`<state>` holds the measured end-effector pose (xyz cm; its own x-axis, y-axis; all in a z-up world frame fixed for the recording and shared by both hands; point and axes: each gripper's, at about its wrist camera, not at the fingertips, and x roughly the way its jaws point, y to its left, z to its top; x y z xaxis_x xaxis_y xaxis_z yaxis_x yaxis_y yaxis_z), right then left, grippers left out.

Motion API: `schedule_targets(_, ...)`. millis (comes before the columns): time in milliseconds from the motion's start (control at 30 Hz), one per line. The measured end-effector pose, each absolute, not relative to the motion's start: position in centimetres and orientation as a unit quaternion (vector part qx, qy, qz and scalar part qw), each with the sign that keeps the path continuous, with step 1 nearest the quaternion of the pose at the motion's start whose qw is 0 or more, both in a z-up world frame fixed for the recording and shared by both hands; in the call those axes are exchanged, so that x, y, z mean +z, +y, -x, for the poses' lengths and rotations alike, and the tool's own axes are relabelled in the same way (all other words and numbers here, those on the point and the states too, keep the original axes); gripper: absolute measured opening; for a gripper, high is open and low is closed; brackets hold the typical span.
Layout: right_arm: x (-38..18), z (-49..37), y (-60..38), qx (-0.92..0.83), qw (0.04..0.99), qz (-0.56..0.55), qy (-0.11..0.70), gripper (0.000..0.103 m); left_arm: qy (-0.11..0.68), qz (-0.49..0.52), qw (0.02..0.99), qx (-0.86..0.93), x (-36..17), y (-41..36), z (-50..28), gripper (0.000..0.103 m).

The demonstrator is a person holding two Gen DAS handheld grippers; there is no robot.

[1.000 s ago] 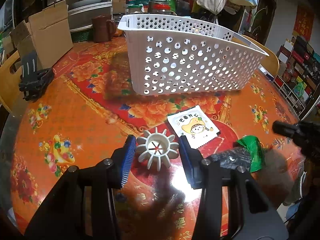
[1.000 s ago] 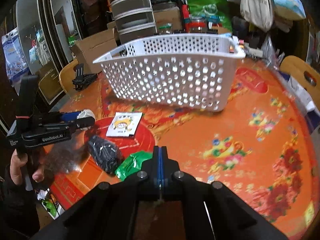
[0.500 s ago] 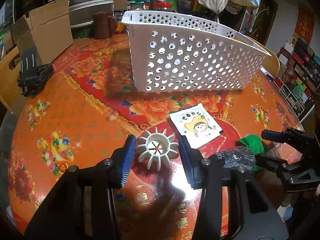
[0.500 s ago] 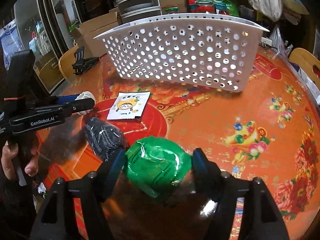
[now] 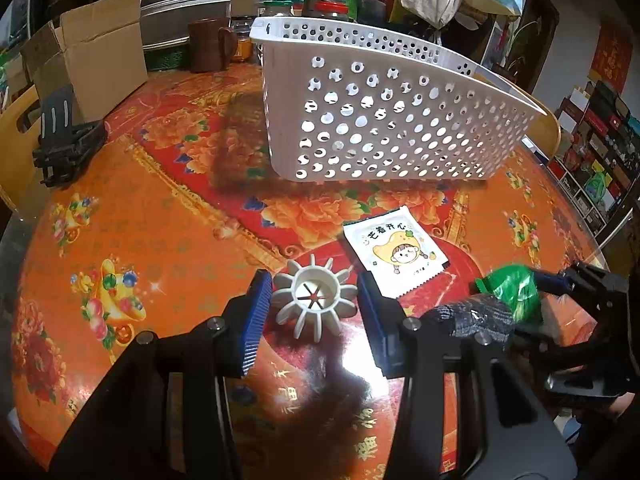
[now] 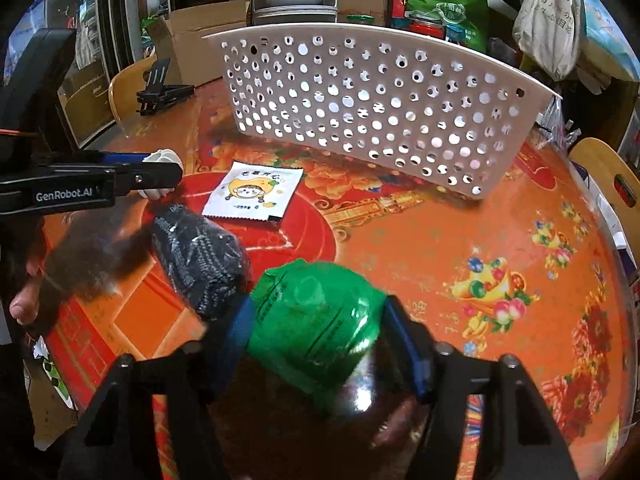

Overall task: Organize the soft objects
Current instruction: 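Lift the green packet with the right tool while the left tool carries the flower piece over the basket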

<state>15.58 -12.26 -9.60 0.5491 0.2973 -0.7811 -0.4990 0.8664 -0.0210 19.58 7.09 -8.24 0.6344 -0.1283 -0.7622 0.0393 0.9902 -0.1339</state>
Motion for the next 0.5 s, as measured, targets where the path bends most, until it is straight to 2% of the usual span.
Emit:
schedule_targets(33,-9.4,-15.5,-12.4,0.231,0.872,0.115,0.416,0.021,0.424,0.051,0.903,-0.046,-8.1,7.0,-19.5,0.042)
schedule_targets(233,-8.3,-15.3,-13.7,0.229,0.88,0.089,0.407,0.009,0.409,0.047,0.91,-0.045,-6.9,6.8,-19.0,0.042)
schedule_targets(500,-4.1,-15.5,-15.0,0.232,0.896,0.075,0.372,0.008,0.392,0.027,0.918,-0.047,-4.5,5.4,-18.5,0.042)
